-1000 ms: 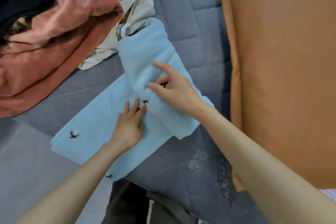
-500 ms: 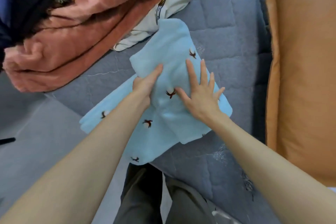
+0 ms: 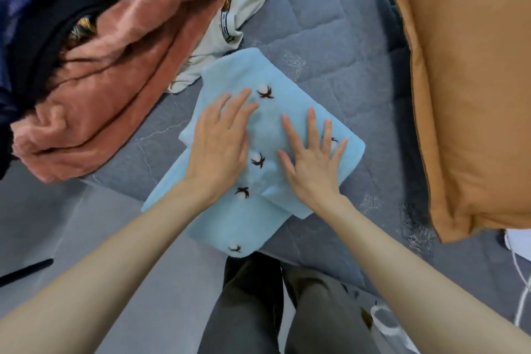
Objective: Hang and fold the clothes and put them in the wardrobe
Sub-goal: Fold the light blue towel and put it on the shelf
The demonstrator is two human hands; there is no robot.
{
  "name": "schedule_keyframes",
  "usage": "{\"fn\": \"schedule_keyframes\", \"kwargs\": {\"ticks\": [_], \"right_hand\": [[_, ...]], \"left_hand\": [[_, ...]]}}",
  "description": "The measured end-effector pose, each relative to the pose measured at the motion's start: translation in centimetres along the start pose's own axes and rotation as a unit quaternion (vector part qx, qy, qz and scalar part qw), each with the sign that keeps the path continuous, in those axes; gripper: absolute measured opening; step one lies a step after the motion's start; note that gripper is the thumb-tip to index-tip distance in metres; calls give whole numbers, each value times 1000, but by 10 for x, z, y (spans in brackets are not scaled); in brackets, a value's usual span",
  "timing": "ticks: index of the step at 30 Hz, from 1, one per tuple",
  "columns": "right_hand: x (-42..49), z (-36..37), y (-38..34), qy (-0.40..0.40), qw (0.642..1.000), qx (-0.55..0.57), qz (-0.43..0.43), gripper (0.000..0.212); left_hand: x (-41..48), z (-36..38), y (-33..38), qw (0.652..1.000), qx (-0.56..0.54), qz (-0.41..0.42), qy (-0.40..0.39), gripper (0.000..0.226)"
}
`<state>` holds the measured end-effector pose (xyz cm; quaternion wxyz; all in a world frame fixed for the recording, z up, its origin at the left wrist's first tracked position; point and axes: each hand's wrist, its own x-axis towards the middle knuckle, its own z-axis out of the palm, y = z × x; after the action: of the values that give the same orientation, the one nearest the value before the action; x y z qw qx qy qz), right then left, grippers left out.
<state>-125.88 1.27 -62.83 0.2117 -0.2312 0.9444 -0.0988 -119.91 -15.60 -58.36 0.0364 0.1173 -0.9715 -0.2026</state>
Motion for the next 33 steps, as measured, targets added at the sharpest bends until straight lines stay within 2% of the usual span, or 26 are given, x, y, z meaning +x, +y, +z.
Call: {"fn": "schedule_keyframes", "kwargs": {"ticks": [1,3,5,9,11,13,14,16,19,22,25,27,33], "right_hand": [[-4,3,4,-3,1000,5,14,61],[-9,10,14,-13,999,24,46,62],[-14,17,26,-20,997,51,62,63],[-13,11,40,-43,998,1,35,65],[1,-8,41,-8,999,-15,27,63],[20,-30,41,22,998,58,27,61],[31,-40,40,14,993,116,27,67],[55,-54,39,-62,982,177,23,89],[88,-63,30,-201,962,183,15,115],[105,-60,22,-230,961,152,18,110],[107,-58,11,-201,974,107,8,87],[103,-67,1,-161,984,80,-11,76],[102,-130,-15,11,997,0,-81,64]], "left_hand": [[15,9,11,998,14,18,-57,55],[36,33,20,985,66,-10,-158,61],[45,55,6,974,102,-37,-199,64],[52,64,-28,970,80,-20,-228,74],[52,58,-29,970,102,-5,-222,80],[41,51,-25,975,113,10,-193,84],[31,47,-23,976,111,15,-185,84],[3,44,-24,976,92,5,-199,83],[-39,45,-21,971,18,-81,-224,83],[-60,53,-5,962,-28,-174,-207,83],[-59,67,11,943,-109,-262,-174,85],[-50,73,15,934,-145,-290,-151,85],[12,73,22,939,-178,-266,-124,80]]}}
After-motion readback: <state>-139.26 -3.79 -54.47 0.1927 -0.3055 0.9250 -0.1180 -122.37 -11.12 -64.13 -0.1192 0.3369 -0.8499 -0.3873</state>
